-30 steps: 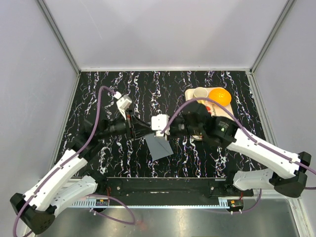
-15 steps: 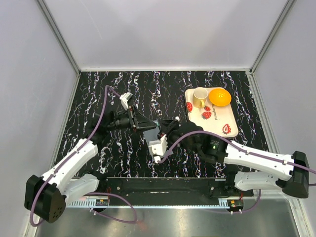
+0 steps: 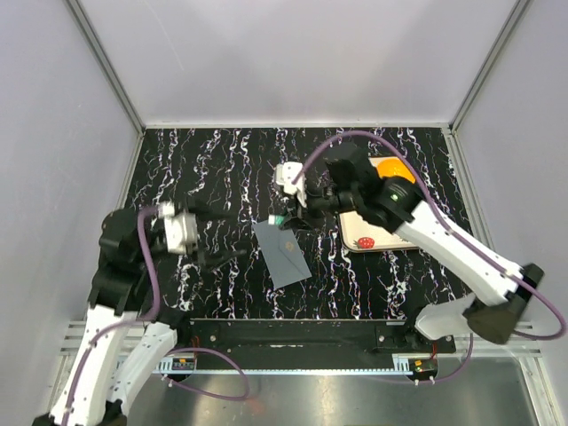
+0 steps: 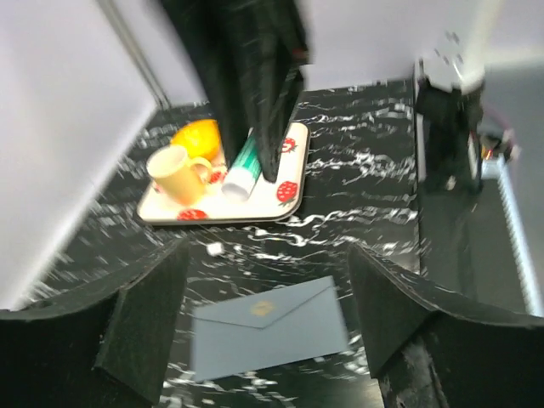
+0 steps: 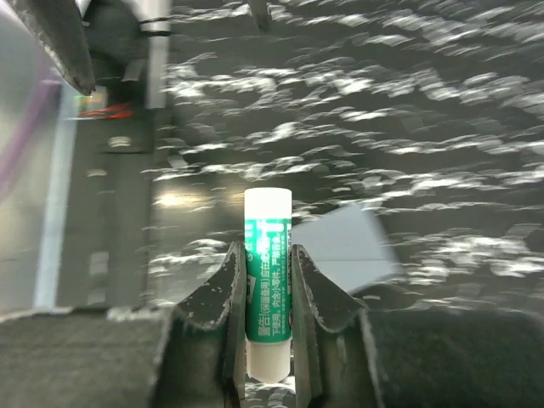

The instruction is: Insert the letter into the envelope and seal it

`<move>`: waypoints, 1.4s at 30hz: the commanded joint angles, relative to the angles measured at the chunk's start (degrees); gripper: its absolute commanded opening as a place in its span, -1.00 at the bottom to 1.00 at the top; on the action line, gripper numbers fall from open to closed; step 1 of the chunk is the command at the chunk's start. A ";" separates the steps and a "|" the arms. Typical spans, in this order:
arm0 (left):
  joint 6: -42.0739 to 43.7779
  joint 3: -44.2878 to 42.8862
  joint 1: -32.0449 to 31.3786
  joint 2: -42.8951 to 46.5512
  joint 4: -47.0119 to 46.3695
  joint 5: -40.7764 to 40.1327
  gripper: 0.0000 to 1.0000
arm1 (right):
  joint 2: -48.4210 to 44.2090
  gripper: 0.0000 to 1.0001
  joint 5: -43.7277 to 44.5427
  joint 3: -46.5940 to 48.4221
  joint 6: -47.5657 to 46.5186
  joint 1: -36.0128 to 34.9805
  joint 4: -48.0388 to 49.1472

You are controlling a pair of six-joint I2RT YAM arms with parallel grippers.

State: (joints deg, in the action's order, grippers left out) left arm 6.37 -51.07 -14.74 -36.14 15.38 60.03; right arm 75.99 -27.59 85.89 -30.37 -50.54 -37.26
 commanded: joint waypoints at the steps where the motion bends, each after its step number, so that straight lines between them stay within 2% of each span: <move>1: 39.48 4.57 -0.89 6.60 6.60 11.86 0.54 | 7.41 -1.00 -30.10 5.16 14.81 1.59 -16.61; 6: 45.73 2.73 -6.86 4.33 6.60 7.40 0.46 | 10.32 -1.00 -38.67 5.00 21.29 1.59 -15.23; 11: 50.14 2.38 -17.06 3.27 6.68 2.82 0.37 | 11.99 -1.00 -42.63 4.73 26.32 1.59 -10.74; 16: 53.13 1.24 -24.00 1.34 6.77 -2.81 0.13 | 12.08 -1.00 -45.00 4.38 30.10 1.50 -8.19; 19: 53.04 0.45 -25.33 0.63 6.51 -3.69 -0.06 | 11.64 -1.00 -45.53 3.24 32.48 1.59 -6.43; 34: 47.95 2.55 -30.61 2.57 0.71 -9.67 -0.32 | 11.38 -1.00 -47.73 0.07 41.00 2.12 1.04; 39: 44.88 2.29 -30.87 2.39 0.71 -10.89 -0.75 | 10.85 -1.00 -45.54 -0.02 40.39 2.55 1.05; 40: 42.61 1.68 -30.87 1.61 0.36 -11.68 -0.85 | 10.68 -1.00 -41.70 0.59 39.43 2.90 -0.17; 41: 36.15 0.98 -30.87 0.82 0.36 -12.82 -0.94 | 10.41 -1.00 -39.14 1.47 35.68 3.26 -1.67; 42: 32.60 0.19 -30.87 -1.28 0.44 -15.44 -1.00 | 10.41 -1.00 -32.76 2.52 33.21 3.52 -3.42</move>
State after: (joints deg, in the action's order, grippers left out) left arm 50.74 -48.16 -45.39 -34.22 20.88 50.06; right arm 88.14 -73.54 86.13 8.97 -48.10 -38.04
